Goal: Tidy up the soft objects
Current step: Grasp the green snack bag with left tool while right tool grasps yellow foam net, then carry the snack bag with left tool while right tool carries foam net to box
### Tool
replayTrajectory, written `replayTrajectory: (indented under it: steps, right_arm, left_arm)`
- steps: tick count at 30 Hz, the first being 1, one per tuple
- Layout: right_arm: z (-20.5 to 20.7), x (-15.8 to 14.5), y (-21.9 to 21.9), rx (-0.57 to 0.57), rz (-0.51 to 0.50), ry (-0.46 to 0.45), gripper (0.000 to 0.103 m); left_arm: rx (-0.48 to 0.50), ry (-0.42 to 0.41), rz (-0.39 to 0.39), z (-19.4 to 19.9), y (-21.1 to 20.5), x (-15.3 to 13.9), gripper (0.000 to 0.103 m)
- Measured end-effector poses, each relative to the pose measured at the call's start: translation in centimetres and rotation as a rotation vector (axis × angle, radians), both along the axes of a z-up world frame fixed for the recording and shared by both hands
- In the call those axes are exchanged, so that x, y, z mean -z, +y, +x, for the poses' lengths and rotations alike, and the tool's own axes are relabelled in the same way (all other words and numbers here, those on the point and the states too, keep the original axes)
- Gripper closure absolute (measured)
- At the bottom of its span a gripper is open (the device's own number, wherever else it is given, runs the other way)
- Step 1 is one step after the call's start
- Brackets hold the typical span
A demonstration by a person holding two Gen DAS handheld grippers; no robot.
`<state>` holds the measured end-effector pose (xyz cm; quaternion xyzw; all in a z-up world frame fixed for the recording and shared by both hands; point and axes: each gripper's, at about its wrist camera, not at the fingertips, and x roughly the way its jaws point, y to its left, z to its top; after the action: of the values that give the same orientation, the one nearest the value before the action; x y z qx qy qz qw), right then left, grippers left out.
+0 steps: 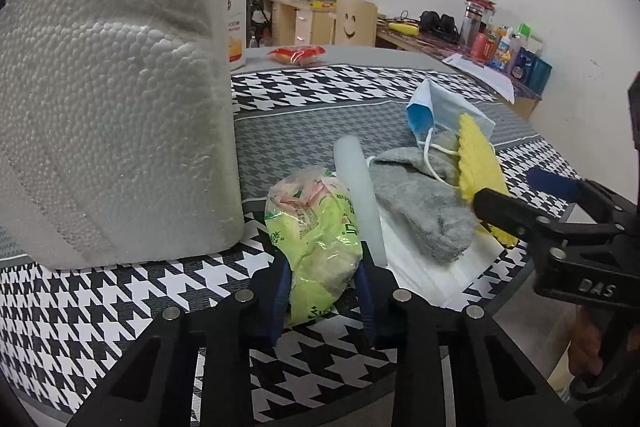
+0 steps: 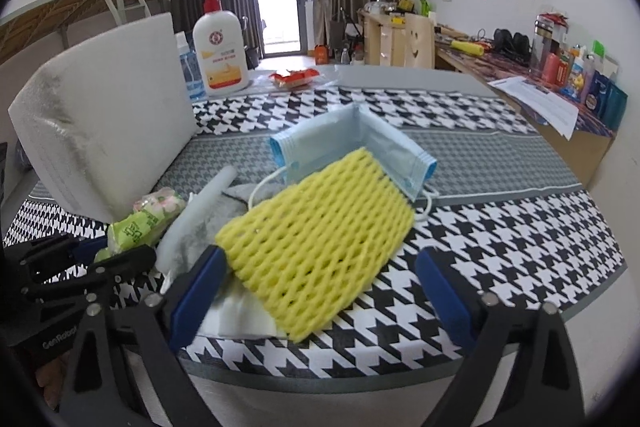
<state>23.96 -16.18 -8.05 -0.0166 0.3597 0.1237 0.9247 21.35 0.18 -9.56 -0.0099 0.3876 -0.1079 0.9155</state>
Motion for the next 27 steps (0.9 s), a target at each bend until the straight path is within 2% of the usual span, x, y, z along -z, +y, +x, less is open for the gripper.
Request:
replayTrajectory:
  steps: [6, 9, 13, 15, 17, 20, 27]
  right_arm:
    - [0.8, 0.7, 0.2, -0.004, 0.016, 0.047, 0.02]
    - [0.9, 0.9, 0.0, 0.003, 0.029, 0.063, 0.032]
    - [0.7, 0.9, -0.7, 0.013, 0.06, 0.072, 0.056]
    - [0.5, 0.7, -0.9, 0.02, 0.075, 0.066, 0.06]
    - [0.2, 0.5, -1.3, 0.029, 0.084, 0.057, 0.068]
    - [-0.1, 0.1, -1.7, 0.041, 0.096, 0.046, 0.071]
    - [-1.3, -1.0, -1.8, 0.037, 0.093, -0.006, 0.072]
  left_arm:
    - [0.02, 0.004, -0.025, 0.2, 0.0, 0.0, 0.072]
    - [0.025, 0.003, -0.028, 0.2, 0.1, 0.0, 0.072]
    - [0.032, 0.0, -0.032, 0.1, 0.2, 0.0, 0.072]
    - [0.034, -0.003, -0.033, 0.1, 0.1, 0.0, 0.073]
    - [0.036, -0.006, -0.031, 0.0, 0.2, 0.0, 0.073]
    - [0.036, -0.01, -0.032, -0.1, 0.3, -0.1, 0.073]
    - [0.044, -0.037, -0.027, -0.7, 0.2, -0.5, 0.074]
